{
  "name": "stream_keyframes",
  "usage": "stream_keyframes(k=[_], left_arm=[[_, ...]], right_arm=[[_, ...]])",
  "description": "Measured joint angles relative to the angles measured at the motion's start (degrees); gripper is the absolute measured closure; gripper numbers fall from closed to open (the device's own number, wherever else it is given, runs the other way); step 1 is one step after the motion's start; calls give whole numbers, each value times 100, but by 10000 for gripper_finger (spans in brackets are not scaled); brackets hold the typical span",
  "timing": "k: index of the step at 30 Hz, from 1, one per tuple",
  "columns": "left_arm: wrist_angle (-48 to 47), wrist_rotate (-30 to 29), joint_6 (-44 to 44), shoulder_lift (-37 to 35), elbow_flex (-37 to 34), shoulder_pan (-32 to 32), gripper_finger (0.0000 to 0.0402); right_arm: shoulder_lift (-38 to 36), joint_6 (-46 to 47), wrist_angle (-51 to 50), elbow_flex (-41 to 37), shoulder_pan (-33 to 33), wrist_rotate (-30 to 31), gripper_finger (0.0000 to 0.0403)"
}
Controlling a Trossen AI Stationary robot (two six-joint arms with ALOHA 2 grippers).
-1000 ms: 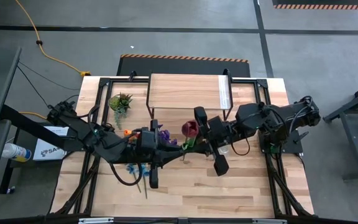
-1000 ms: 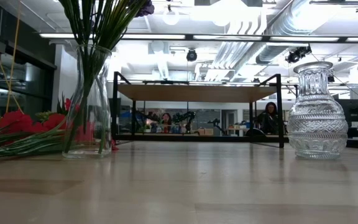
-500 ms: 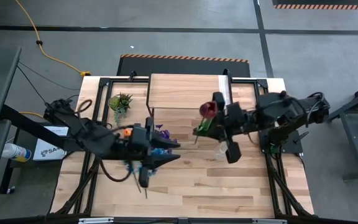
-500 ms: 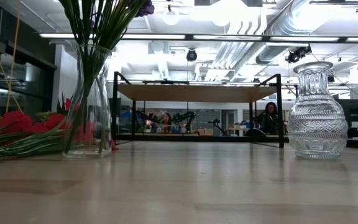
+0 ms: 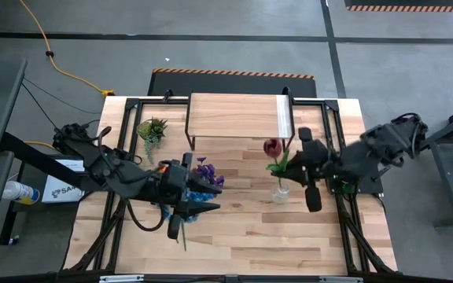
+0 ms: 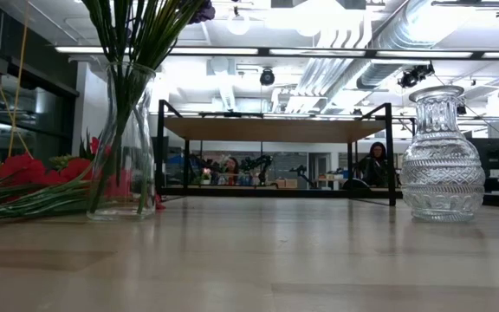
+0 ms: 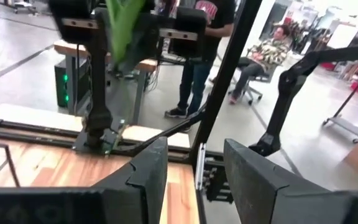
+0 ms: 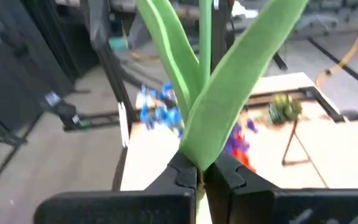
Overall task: Pick and place flowers into a vace then onto a shelf
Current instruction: Put the red flower into the right transparent flower vase
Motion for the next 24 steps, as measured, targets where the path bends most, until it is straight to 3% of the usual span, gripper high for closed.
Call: stream_keyframes(k=[8, 24], left_arm=[[-370, -148, -7, -171, -7, -72, 211], [-1711, -1359, -308, -1104, -2, -468, 211]], right_arm=[[22, 622, -674, -2, 702, 1072, 400], [80, 2343, -2078, -8, 1885, 3376, 400]])
